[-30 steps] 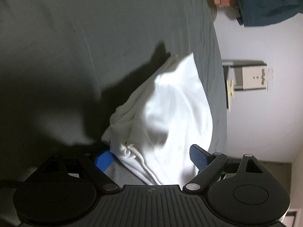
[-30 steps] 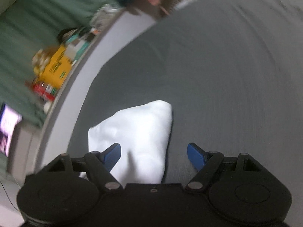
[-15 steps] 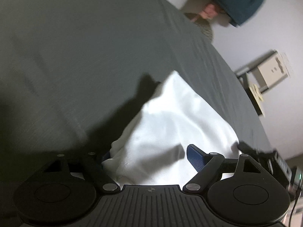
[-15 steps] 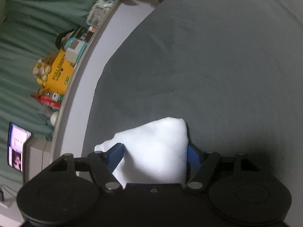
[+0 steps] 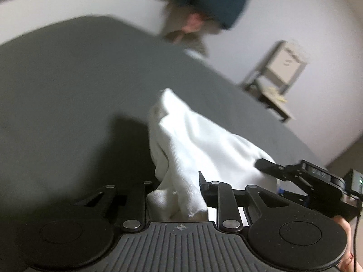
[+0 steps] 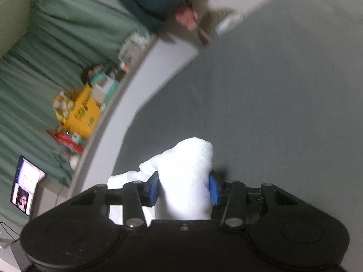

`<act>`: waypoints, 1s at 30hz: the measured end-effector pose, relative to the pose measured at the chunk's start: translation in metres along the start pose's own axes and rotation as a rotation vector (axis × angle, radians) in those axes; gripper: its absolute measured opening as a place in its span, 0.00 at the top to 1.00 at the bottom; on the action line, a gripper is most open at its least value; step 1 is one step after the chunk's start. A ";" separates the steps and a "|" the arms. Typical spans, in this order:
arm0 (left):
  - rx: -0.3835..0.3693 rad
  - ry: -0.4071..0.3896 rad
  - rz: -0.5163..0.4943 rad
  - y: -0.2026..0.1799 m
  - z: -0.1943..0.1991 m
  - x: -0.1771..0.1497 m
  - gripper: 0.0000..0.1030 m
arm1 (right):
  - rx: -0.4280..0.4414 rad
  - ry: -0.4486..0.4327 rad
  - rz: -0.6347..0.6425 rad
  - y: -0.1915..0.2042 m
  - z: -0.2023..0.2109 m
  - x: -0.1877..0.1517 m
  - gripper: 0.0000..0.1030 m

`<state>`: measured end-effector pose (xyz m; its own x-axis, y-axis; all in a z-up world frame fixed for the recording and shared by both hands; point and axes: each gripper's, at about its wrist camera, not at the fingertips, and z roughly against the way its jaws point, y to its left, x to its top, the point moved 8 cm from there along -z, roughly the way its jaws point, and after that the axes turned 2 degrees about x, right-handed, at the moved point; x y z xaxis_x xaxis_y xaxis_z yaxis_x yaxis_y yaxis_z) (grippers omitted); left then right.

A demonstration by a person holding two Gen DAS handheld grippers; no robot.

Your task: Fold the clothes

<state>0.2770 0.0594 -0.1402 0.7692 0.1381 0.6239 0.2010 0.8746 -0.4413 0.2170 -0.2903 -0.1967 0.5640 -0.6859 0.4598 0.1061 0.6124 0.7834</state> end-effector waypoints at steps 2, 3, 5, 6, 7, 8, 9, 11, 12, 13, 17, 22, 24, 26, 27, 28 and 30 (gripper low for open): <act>-0.055 -0.014 -0.055 -0.040 -0.005 0.009 0.76 | -0.030 -0.047 0.016 -0.014 0.035 0.032 0.59; -0.083 -0.021 -0.082 -0.060 -0.008 0.014 0.76 | -0.055 -0.065 0.026 -0.024 0.054 0.050 0.59; -0.138 -0.021 -0.109 -0.105 -0.023 0.012 0.76 | -0.114 -0.093 0.044 -0.046 0.091 0.082 0.59; -0.166 -0.016 -0.111 -0.128 -0.034 0.008 0.76 | -0.151 -0.107 0.053 -0.060 0.109 0.098 0.59; -0.193 -0.010 -0.114 -0.152 -0.046 0.003 0.76 | -0.188 -0.121 0.062 -0.073 0.127 0.113 0.59; -0.220 -0.005 -0.117 -0.176 -0.057 -0.001 0.76 | -0.225 -0.134 0.066 -0.087 0.144 0.129 0.59; -0.248 0.000 -0.120 -0.199 -0.068 -0.006 0.76 | -0.261 -0.143 0.061 -0.102 0.158 0.143 0.59; -0.302 0.012 -0.123 -0.246 -0.090 -0.015 0.76 | -0.329 -0.161 0.047 -0.133 0.185 0.170 0.59; -0.319 0.024 -0.111 -0.266 -0.104 -0.023 0.76 | -0.348 -0.167 0.032 -0.147 0.194 0.179 0.58; -0.325 0.033 -0.109 -0.284 -0.116 -0.030 0.76 | -0.365 -0.171 0.014 -0.163 0.201 0.189 0.58; -0.317 0.066 -0.108 -0.332 -0.151 -0.058 0.76 | -0.418 -0.151 -0.037 -0.225 0.206 0.206 0.58; -0.239 0.094 -0.106 -0.337 -0.171 -0.079 0.76 | -0.381 -0.163 -0.153 -0.272 0.190 0.197 0.49; -0.247 0.098 -0.132 -0.326 -0.166 -0.084 0.65 | -0.372 -0.174 -0.161 -0.278 0.192 0.192 0.38; -0.256 0.101 -0.158 -0.316 -0.161 -0.088 0.56 | -0.378 -0.176 -0.144 -0.279 0.196 0.188 0.36; -0.261 0.104 -0.171 -0.311 -0.159 -0.090 0.55 | -0.401 -0.169 -0.133 -0.277 0.200 0.187 0.33; -0.270 0.110 -0.187 -0.308 -0.154 -0.090 0.52 | -0.433 -0.160 -0.121 -0.274 0.205 0.186 0.31; -0.282 0.122 -0.220 -0.302 -0.145 -0.091 0.48 | -0.503 -0.137 -0.095 -0.266 0.217 0.186 0.29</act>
<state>0.2341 -0.2840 -0.1571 0.7524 -0.1096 0.6495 0.5152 0.7124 -0.4766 0.1158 -0.6663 -0.2286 0.4245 -0.7717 0.4736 0.5503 0.6353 0.5419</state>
